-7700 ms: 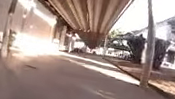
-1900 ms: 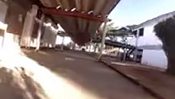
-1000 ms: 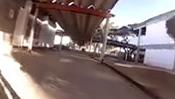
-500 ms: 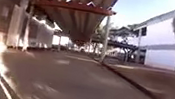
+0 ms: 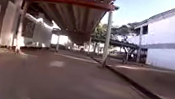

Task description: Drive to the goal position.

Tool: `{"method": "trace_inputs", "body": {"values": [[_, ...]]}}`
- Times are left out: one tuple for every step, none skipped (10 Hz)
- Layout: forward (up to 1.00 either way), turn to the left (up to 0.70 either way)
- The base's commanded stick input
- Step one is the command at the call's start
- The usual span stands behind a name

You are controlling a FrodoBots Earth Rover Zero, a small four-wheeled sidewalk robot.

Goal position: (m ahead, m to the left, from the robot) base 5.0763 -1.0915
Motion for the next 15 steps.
{"method": "trace_inputs", "body": {"values": [[0.85,0.00],[0.85,0.00],[0.85,0.00],[0.85,0.00],[0.85,0.00],[0.85,0.00],[0.85,0.07],[0.85,0.18],[0.85,0.25],[0.85,0.31],[0.85,0.26],[0.85,0.10],[0.85,0.00],[0.85,0.00],[0.85,0.00]]}}
